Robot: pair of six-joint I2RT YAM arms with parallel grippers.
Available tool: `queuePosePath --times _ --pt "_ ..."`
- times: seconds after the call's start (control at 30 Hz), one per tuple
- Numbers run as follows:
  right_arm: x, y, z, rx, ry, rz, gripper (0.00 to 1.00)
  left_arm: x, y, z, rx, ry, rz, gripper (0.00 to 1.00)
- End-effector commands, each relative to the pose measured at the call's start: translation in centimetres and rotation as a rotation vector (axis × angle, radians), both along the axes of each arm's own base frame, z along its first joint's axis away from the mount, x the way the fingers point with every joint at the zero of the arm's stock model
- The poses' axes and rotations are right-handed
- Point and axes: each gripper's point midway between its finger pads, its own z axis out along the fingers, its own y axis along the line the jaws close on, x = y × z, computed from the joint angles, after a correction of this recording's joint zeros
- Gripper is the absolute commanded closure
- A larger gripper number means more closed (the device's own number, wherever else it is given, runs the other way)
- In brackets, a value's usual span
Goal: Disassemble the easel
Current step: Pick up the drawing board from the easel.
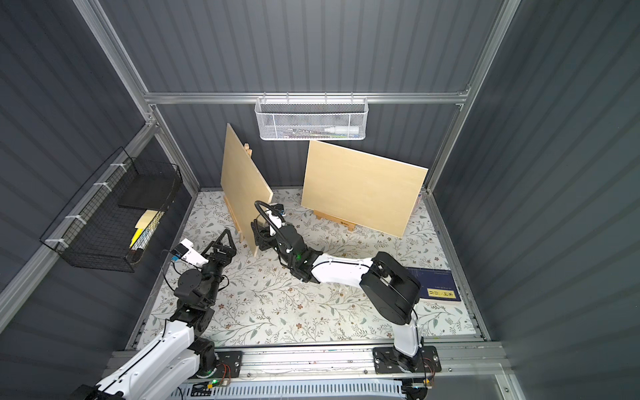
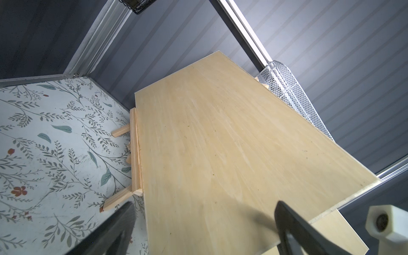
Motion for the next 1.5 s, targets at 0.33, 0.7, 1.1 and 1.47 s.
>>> queuePosePath --times 0.33,0.7,1.1,1.47 --pt "1.9 1.1 4.8 0.172 -0.251 -0.082 0.52 -0.1 -0.7 1.1 -0.022 -0.042 -0.041 0.01" --pt "2.4 1.6 4.9 0.193 -0.299 -0.078 0.75 0.0 -1.0 1.1 -0.018 -0.041 -0.058 0.01" --pt "2.3 0.3 5.7 0.257 -0.358 -0.079 1.0 0.0 -1.3 1.1 -0.02 -0.046 -0.077 0.01" --pt "2.3 -2.3 8.6 0.419 -0.377 -0.105 1.0 0.2 -1.7 1.0 -0.017 -0.044 -0.093 0.01"
